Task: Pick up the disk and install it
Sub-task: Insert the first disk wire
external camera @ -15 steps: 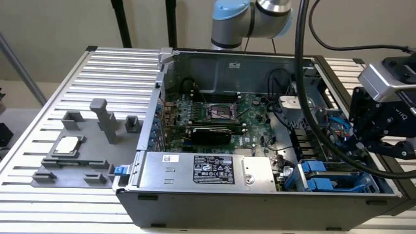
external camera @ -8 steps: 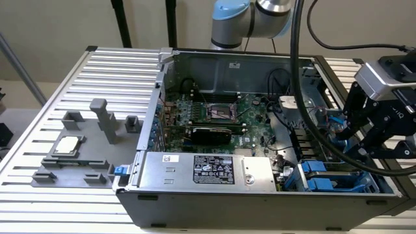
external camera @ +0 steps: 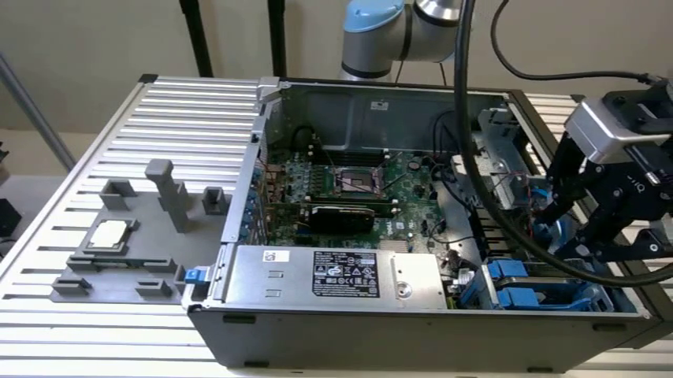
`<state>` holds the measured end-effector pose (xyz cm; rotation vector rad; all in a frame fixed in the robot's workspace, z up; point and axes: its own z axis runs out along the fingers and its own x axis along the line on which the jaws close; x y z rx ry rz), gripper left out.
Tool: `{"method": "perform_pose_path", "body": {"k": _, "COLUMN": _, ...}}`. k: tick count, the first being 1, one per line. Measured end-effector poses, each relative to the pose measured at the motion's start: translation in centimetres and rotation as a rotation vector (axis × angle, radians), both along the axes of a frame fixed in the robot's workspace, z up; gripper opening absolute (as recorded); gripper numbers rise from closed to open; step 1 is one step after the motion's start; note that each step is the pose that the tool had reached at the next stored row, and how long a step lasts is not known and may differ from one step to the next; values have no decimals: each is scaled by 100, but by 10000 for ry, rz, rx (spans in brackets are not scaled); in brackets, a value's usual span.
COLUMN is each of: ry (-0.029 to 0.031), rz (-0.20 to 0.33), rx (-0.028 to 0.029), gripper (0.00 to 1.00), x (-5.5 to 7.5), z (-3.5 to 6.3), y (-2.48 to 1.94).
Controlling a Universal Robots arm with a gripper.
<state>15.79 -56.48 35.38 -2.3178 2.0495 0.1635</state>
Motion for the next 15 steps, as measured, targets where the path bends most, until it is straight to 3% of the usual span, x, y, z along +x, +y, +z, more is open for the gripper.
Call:
{"method": "perform_pose_path", "body": {"k": 3, "ry": 0, "rz": -1, "rx": 1, "gripper": 100, "x": -1, "z": 18, "y": -45}}
{"method": "perform_pose_path", "body": {"k": 10, "ry": 24, "rz": -2, "rx": 1, "gripper": 100, "x": 37, "z": 51, "y": -221}}
{"method": "perform_pose_path", "body": {"k": 15, "ry": 30, "rz": 53, "rx": 33, "gripper": 100, "x": 141, "z": 51, "y": -250}}
